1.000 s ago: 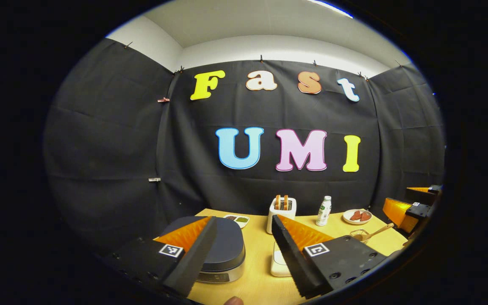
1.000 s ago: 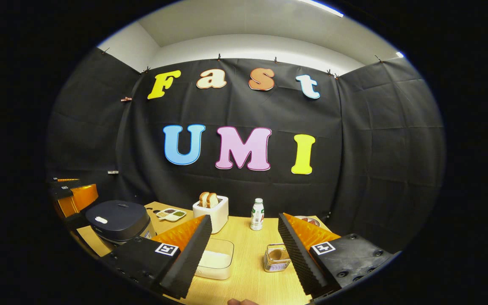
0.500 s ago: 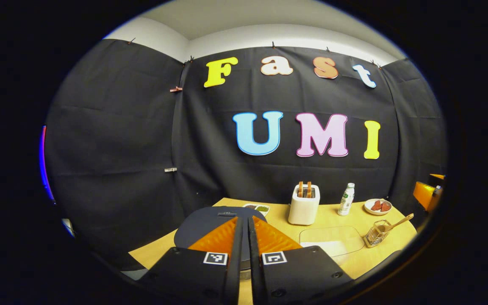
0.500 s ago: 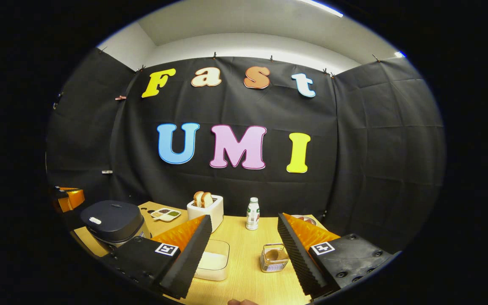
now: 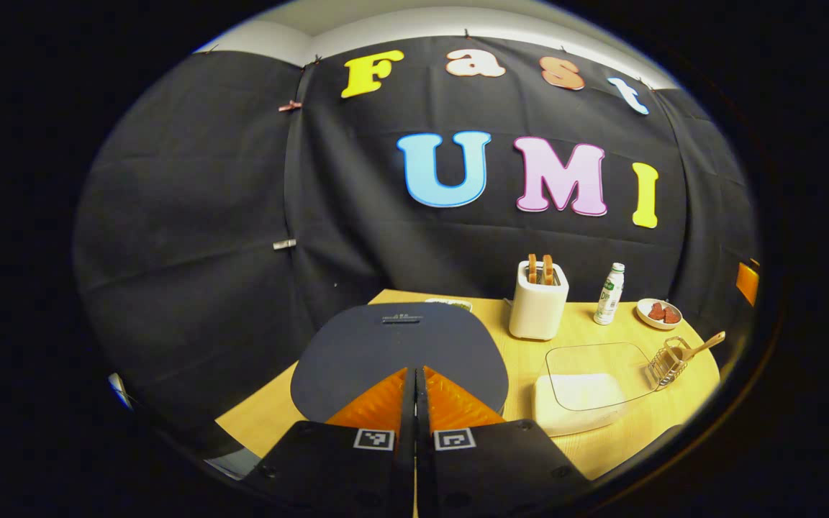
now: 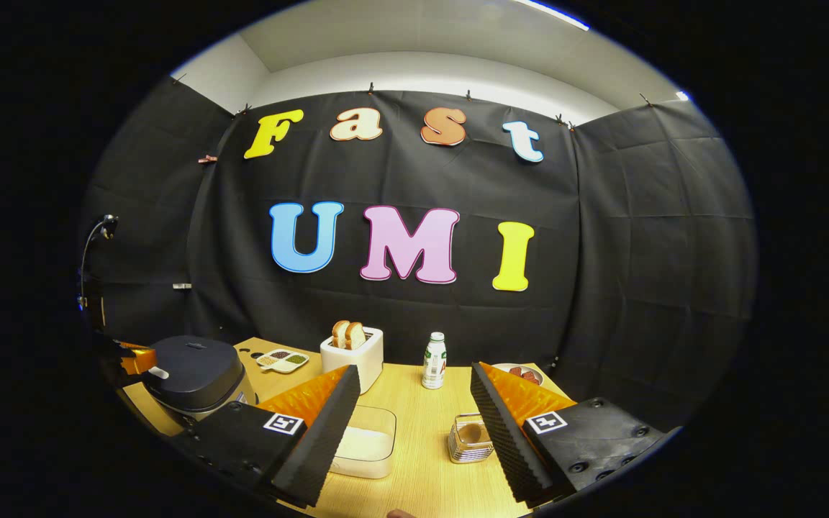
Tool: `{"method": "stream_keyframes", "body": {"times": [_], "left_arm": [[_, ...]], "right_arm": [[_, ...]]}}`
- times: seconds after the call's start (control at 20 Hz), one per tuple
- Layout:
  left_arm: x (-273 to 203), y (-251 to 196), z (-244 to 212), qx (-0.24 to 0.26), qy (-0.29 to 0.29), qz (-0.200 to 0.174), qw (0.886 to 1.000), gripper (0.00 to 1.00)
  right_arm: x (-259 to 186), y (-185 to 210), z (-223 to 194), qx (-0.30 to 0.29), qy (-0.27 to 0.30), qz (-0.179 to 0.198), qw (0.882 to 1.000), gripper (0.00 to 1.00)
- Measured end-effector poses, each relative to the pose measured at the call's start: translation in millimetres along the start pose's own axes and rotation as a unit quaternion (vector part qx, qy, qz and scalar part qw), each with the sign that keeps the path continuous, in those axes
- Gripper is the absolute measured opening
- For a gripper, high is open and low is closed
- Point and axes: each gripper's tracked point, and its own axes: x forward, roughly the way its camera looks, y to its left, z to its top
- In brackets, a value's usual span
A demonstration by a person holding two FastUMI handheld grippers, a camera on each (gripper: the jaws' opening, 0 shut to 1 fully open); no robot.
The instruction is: Close the left gripper, press the button to open the rice cooker; take a wooden spoon from the chopstick holder with the right hand, scoop a spoonful of rice and pour it into the rice cooker, then put the wooden spoon back into the chopstick holder.
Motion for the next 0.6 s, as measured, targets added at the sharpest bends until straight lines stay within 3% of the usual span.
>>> {"method": "stream_keyframes", "body": {"times": [0.35, 0.6], "left_arm": [[11, 3, -26, 0.012, 0.027, -0.009, 1.0, 0.05], [9, 4, -29, -0.019, 0.028, -0.012, 0.999, 0.07]], "right_arm": [[4, 4, -6, 0.0, 0.006, -0.003, 1.0, 0.95], [3, 5, -7, 0.0, 0.008, -0.004, 1.0, 0.95]]}}
